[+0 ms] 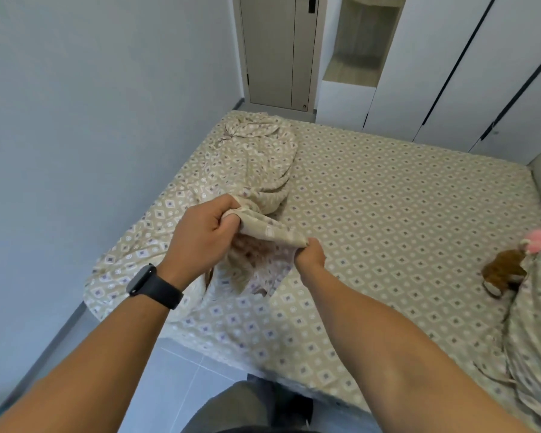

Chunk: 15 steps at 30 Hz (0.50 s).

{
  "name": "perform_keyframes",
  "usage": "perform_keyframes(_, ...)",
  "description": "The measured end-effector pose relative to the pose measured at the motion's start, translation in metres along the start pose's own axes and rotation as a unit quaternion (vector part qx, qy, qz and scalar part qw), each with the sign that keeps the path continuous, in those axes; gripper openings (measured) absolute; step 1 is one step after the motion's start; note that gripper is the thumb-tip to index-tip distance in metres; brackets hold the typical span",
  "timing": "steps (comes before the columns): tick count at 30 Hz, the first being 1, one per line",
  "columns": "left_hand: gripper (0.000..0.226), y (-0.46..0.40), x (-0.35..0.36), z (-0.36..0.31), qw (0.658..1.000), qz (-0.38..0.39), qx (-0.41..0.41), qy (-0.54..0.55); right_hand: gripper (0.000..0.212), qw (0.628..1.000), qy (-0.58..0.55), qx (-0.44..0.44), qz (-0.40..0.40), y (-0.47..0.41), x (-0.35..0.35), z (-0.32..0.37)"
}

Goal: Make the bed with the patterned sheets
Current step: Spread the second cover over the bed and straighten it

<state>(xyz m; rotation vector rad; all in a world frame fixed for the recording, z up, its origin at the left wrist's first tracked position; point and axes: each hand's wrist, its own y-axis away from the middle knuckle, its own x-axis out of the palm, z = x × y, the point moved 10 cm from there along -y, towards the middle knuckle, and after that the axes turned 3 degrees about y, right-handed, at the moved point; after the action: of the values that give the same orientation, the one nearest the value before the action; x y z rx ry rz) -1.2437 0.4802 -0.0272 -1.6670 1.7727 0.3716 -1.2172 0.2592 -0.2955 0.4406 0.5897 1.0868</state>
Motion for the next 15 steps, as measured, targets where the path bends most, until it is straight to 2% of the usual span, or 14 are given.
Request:
perform_keyframes(2,0.016,-0.005,0.009,0.019,0.999,0.015,-0.023,-0.027,0.034,0.986,-0.151,0.064,-0.031,-0.011,-0.029,0.007)
perform_keyframes(5,0.017,-0.016,0.045,0.036,0.996,0.080,-0.037,-0.035,0.042,0.934,-0.345,0.073,-0.067,-0.023,-0.081,0.050)
perform_keyframes(9,0.021,-0.033,0.108,0.001,0.984,0.174,0.019,-0.026,0.034,0.852,-0.497,-0.067,-0.151,0.003,-0.187,0.147)
perform_keyframes(12,0.015,-0.052,0.141,-0.050,0.978,0.196,0.070,0.026,0.022,0.775,-0.569,-0.193,-0.195,0.047,-0.269,0.206)
perform_keyframes(14,0.016,-0.062,0.156,-0.085,0.973,0.198,0.104,0.056,0.026,0.718,-0.598,-0.293,-0.201,0.065,-0.323,0.226)
perform_keyframes(15,0.018,-0.063,0.163,-0.098,0.970,0.203,0.116,0.067,0.028,0.700,-0.606,-0.319,-0.202,0.070,-0.342,0.225)
